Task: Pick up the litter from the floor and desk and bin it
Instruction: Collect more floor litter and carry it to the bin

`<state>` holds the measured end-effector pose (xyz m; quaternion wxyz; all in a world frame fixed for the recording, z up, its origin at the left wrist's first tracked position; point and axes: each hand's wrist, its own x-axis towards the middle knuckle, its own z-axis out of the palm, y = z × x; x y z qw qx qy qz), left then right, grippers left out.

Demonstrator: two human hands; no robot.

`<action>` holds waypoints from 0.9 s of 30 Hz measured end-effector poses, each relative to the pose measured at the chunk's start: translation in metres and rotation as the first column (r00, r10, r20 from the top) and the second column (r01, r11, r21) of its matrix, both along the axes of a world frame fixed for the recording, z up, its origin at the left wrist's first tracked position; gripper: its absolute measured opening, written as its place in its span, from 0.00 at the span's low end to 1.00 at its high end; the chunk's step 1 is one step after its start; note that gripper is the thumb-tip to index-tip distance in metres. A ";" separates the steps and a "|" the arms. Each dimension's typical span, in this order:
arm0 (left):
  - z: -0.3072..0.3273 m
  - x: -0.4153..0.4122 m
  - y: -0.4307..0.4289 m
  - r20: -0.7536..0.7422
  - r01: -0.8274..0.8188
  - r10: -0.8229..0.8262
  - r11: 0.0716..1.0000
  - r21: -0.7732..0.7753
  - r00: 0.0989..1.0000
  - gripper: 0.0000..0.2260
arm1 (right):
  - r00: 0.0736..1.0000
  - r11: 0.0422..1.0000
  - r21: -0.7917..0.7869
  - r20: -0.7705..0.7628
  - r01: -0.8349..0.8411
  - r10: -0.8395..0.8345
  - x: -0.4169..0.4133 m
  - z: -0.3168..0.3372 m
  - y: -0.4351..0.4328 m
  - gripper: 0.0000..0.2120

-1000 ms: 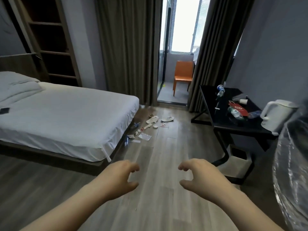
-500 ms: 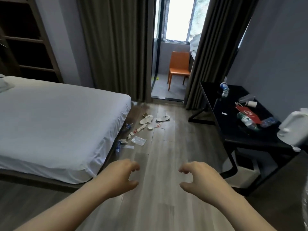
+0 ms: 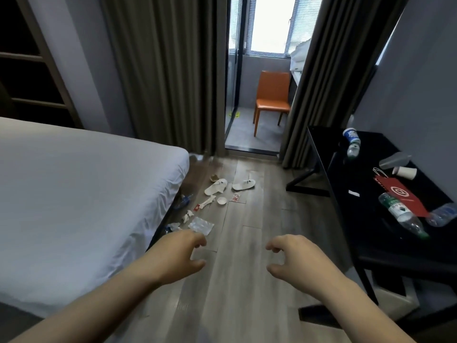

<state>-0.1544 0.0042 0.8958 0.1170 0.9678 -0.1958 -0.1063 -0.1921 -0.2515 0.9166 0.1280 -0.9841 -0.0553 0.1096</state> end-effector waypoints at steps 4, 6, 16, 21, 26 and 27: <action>-0.005 0.064 -0.024 -0.046 -0.003 0.003 1.000 -0.006 0.999 0.19 | 1.000 1.000 -0.013 -0.011 -0.009 0.009 0.061 -0.001 -0.021 0.21; -0.009 0.093 -0.033 -0.051 -0.001 0.001 1.000 0.002 0.999 0.19 | 1.000 1.000 -0.017 -0.023 -0.018 0.018 0.091 -0.004 -0.028 0.21; -0.046 0.265 -0.054 -0.088 0.042 -0.041 0.999 0.004 0.995 0.18 | 0.994 0.998 -0.054 -0.105 -0.012 0.006 0.259 -0.036 -0.047 0.21; -0.056 0.356 -0.055 -0.148 0.039 -0.037 0.999 0.007 0.988 0.18 | 0.988 0.999 -0.043 -0.151 0.028 -0.034 0.346 -0.043 -0.047 0.21; -0.064 0.430 -0.059 -0.195 0.048 -0.046 0.999 0.003 0.980 0.19 | 0.985 0.998 -0.053 -0.163 0.045 -0.053 0.416 -0.055 -0.048 0.21; -0.065 0.441 -0.061 -0.202 0.043 -0.042 0.999 0.000 0.979 0.19 | 0.984 0.998 -0.054 -0.167 0.045 -0.054 0.428 -0.057 -0.050 0.21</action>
